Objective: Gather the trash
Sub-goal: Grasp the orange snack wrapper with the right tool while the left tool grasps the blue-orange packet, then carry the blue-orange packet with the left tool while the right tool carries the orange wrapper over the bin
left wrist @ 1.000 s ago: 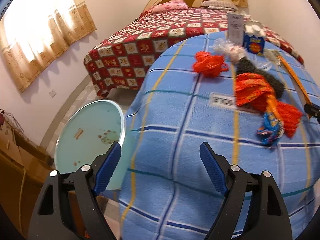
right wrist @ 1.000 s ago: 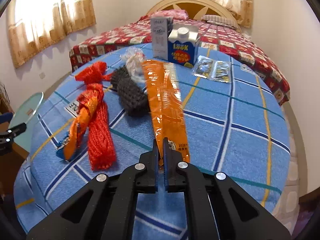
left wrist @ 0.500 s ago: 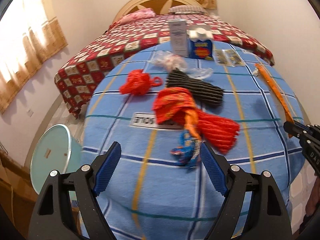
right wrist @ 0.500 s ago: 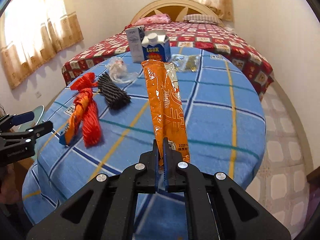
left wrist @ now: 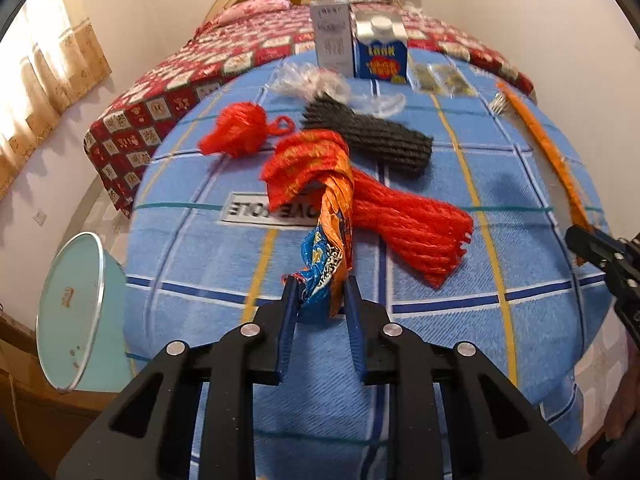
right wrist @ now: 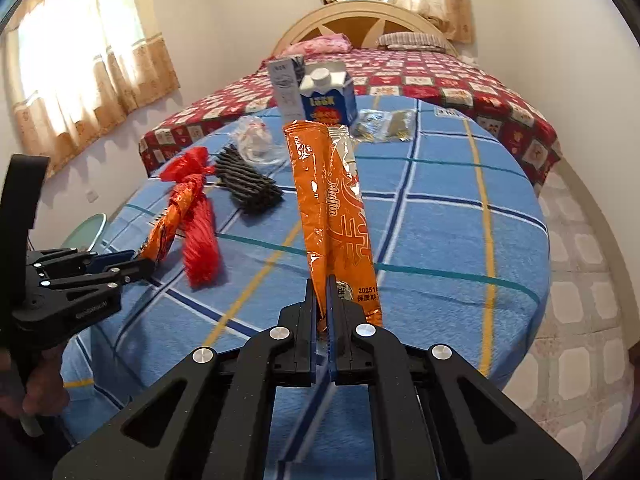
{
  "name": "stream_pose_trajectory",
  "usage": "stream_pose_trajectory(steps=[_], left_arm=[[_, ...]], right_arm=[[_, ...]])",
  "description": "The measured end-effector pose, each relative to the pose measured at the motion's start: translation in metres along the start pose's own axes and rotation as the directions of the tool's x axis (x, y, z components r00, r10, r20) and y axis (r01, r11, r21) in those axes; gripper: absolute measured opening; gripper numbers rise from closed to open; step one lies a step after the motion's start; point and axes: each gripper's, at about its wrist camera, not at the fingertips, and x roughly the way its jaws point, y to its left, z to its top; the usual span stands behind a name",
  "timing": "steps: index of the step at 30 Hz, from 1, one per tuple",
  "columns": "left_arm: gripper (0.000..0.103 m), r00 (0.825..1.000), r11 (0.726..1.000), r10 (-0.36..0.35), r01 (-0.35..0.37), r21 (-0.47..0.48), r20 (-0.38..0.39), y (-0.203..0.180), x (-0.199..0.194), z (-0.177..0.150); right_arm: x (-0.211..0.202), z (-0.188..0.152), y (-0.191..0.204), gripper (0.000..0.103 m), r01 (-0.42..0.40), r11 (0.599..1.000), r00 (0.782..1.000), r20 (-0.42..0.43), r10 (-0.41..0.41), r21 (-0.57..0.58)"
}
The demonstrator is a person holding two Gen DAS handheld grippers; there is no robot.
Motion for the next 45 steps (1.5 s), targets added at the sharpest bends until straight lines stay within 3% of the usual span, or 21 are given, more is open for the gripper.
stream_pose_trajectory(steps=[8,15,45], left_arm=[[0.022,0.996,0.997,0.063,-0.060,-0.044,0.069,0.048,-0.032,-0.006],[0.022,0.993,0.992,0.097,-0.091,-0.086,0.071,0.079,-0.038,-0.013],[0.019,0.960,0.964,0.236,-0.213,-0.156,0.148,0.145,-0.077,-0.019]], right_arm=[[-0.001,0.008,0.033,0.005,-0.030,0.998,0.999,0.023,0.031,-0.062],[0.004,0.016,0.060,0.005,-0.055,0.992,0.998,0.025,0.058,-0.111],[0.033,0.032,0.141,0.005,-0.158,0.963,0.987,-0.012,0.159,-0.219]])
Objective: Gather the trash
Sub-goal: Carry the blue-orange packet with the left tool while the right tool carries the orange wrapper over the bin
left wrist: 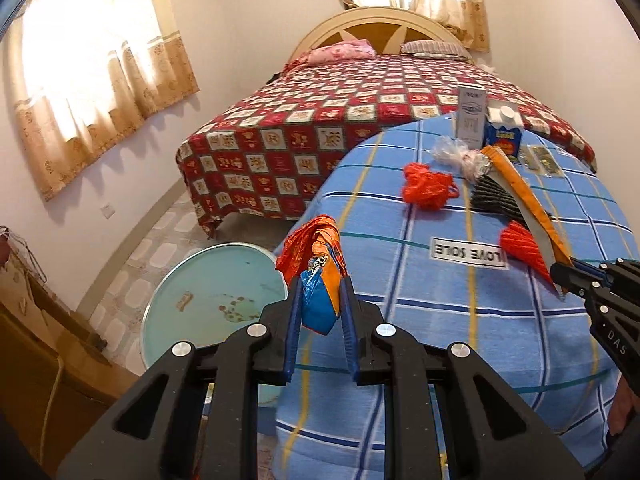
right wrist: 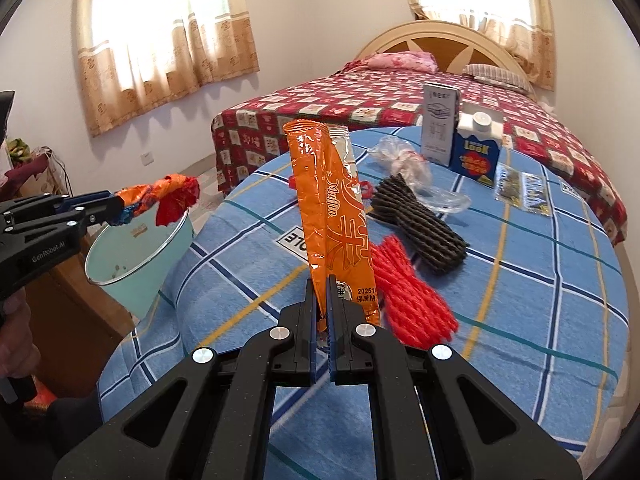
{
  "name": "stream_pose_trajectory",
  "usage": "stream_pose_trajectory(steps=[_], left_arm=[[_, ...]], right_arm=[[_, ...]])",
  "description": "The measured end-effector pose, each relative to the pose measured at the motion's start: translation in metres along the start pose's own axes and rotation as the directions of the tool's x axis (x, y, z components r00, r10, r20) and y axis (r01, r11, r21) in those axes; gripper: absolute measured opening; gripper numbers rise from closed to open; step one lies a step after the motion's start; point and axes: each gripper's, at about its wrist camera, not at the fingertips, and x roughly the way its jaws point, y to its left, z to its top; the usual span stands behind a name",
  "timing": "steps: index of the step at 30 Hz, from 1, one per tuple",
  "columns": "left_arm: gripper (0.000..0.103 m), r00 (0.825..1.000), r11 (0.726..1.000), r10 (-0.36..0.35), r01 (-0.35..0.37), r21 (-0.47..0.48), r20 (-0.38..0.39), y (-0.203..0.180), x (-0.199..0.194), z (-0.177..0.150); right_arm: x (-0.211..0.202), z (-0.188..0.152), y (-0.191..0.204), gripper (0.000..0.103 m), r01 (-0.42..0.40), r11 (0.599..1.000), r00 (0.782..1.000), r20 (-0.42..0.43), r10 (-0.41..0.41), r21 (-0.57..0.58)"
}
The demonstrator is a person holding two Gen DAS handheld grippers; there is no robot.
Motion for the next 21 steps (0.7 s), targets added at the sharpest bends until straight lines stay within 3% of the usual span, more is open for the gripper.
stream_pose_trajectory(steps=[21], left_arm=[[0.019,0.989,0.985,0.127,-0.134,-0.105,-0.070,0.090,0.015,-0.024]], right_arm=[[0.049,0.036,0.071,0.005,-0.075,0.987,0.996,-0.048,0.069,-0.140]])
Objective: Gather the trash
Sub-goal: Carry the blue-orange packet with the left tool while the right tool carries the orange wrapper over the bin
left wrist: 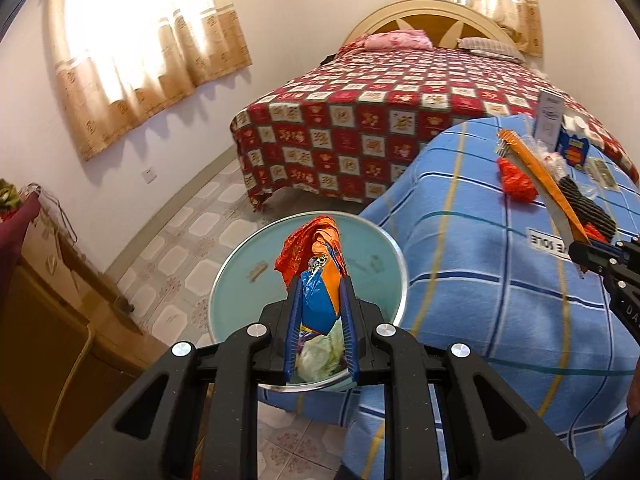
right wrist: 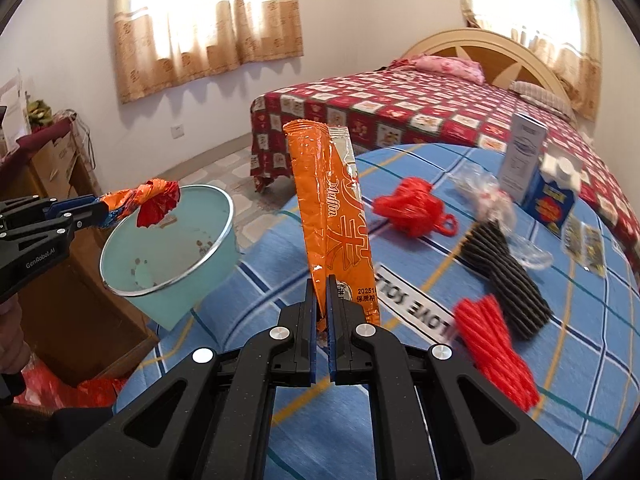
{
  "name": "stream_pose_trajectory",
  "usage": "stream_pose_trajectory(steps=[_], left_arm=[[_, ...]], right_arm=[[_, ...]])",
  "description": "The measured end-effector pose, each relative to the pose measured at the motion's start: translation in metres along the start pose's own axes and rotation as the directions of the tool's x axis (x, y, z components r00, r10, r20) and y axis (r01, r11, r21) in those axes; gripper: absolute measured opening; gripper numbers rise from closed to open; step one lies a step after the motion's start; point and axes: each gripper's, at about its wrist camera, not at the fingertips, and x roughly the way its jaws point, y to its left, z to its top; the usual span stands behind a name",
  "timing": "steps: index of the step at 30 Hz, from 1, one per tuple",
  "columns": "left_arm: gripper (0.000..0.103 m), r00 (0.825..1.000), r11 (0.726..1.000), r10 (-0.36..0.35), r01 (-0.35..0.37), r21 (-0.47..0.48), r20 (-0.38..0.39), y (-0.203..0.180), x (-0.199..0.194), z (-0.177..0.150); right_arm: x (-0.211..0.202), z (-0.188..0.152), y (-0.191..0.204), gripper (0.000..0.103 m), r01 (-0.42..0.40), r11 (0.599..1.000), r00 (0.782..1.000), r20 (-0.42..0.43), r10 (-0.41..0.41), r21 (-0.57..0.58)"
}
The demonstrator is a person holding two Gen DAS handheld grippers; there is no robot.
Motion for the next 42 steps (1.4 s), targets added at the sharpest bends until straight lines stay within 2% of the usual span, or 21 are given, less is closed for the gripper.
stream_pose_trajectory(steps=[19,42], left_arm=[[0.019,0.998,0.997,0.048,-0.050,-0.057,-0.028,0.040,0.012,-0.009],[0.019,0.996,0.989,0.069,-0.075,-0.128,-0.048,0.072,0.025,-0.013]], right_arm=[[0.037,0.024,0.050,0.005,-0.047,0.994,0.998,-0.045,0.042,-0.101],[0.069,0.048,0.096,0.005,-0.094,0.976,0.994,-0.071,0.081,-0.195]])
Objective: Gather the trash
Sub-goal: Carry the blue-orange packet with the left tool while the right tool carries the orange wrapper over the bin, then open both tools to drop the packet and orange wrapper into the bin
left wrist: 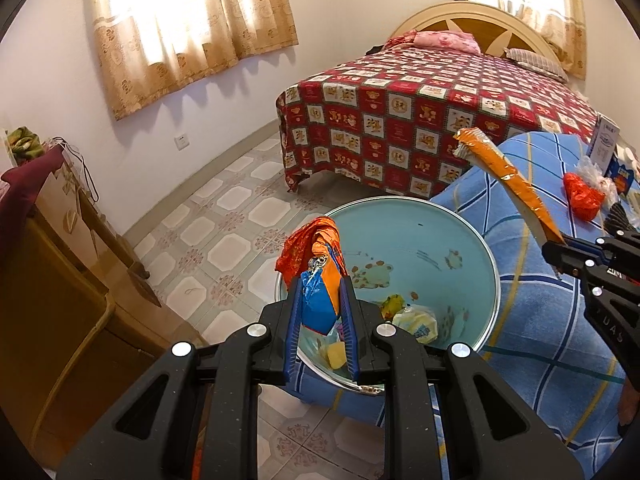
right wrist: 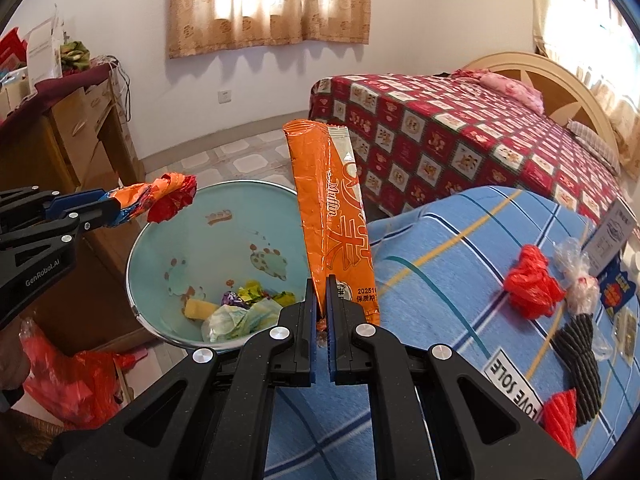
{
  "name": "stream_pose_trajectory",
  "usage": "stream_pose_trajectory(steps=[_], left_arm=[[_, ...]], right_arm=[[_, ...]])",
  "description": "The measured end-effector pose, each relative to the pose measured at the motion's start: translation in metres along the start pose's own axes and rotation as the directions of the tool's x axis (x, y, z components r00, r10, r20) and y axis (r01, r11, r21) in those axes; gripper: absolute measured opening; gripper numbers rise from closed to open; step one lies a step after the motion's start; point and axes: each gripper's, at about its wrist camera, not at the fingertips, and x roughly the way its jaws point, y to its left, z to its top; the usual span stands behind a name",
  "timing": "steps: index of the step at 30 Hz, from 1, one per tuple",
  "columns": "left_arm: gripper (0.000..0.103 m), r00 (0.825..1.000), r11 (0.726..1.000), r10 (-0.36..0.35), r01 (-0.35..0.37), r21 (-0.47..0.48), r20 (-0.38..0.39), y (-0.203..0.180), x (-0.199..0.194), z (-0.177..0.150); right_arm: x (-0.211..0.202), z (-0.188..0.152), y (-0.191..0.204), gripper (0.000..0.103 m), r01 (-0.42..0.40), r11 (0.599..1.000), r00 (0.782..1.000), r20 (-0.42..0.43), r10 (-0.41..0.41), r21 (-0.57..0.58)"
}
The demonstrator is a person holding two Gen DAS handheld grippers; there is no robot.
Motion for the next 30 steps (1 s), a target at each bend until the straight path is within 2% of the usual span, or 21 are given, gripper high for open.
stream_pose_trajectory(steps=[30], left_arm=[[0.019,1.000,1.000,0.001,-0.001,-0.024,-0.004,0.010,0.004,0.001]], right_arm=[[0.017,0.010,0.029,0.005,-0.032,0.997,0.999,-0.021,0.031,-0.063]])
